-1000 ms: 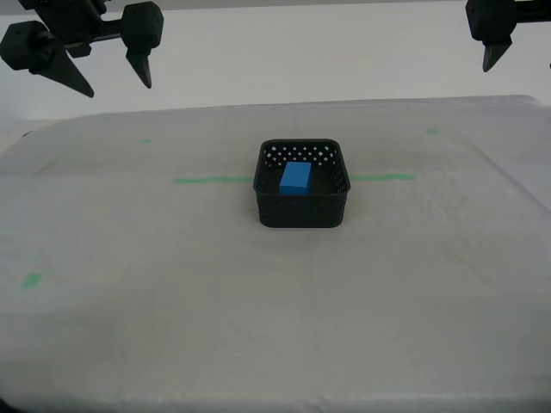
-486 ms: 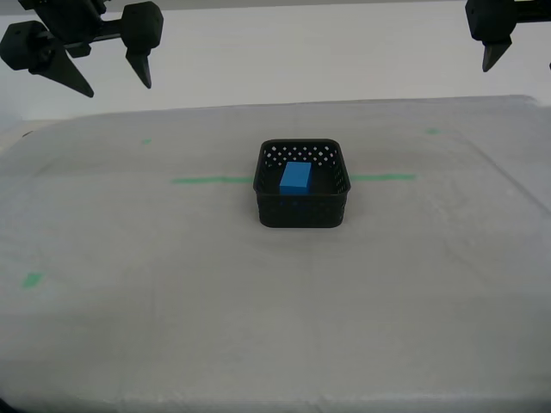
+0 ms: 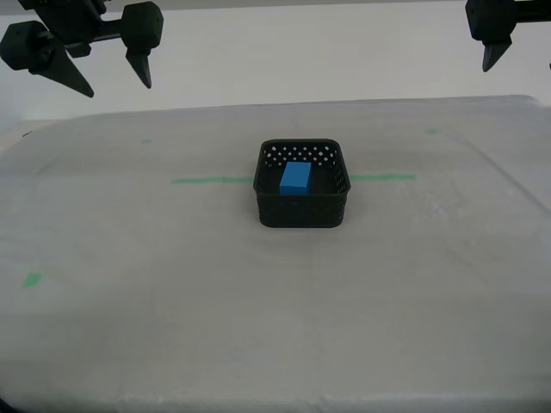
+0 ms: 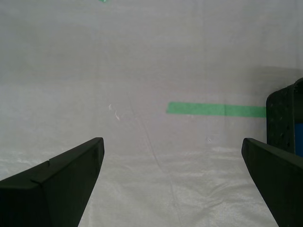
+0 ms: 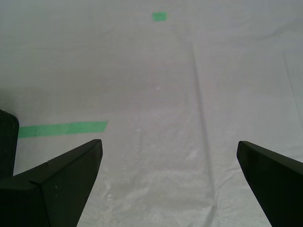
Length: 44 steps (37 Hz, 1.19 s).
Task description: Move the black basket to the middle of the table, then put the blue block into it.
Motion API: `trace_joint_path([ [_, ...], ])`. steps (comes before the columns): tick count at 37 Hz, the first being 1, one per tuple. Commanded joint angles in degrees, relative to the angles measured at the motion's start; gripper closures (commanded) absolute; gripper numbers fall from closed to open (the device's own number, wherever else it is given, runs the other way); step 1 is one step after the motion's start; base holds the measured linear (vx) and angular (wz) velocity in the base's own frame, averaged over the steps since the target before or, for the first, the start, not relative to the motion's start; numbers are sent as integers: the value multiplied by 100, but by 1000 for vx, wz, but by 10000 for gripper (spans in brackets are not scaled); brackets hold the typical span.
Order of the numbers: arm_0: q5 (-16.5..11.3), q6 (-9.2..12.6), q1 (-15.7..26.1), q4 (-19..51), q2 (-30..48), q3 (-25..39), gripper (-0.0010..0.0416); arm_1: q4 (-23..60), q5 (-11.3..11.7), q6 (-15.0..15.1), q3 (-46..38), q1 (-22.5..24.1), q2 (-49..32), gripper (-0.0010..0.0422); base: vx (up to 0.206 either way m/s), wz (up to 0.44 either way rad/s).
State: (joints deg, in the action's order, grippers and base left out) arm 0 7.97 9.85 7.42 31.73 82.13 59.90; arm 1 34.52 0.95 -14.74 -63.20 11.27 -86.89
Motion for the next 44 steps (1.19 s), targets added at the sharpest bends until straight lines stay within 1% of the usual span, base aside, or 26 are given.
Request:
trace_joint_path([
  [1,-2,2,7,-2,-2,4,7,-4,4,22,0,2,0,12,0,0],
  [44,-2,2,7,-2,-2,4,7,-4,4,22,0,2,0,12,0,0],
])
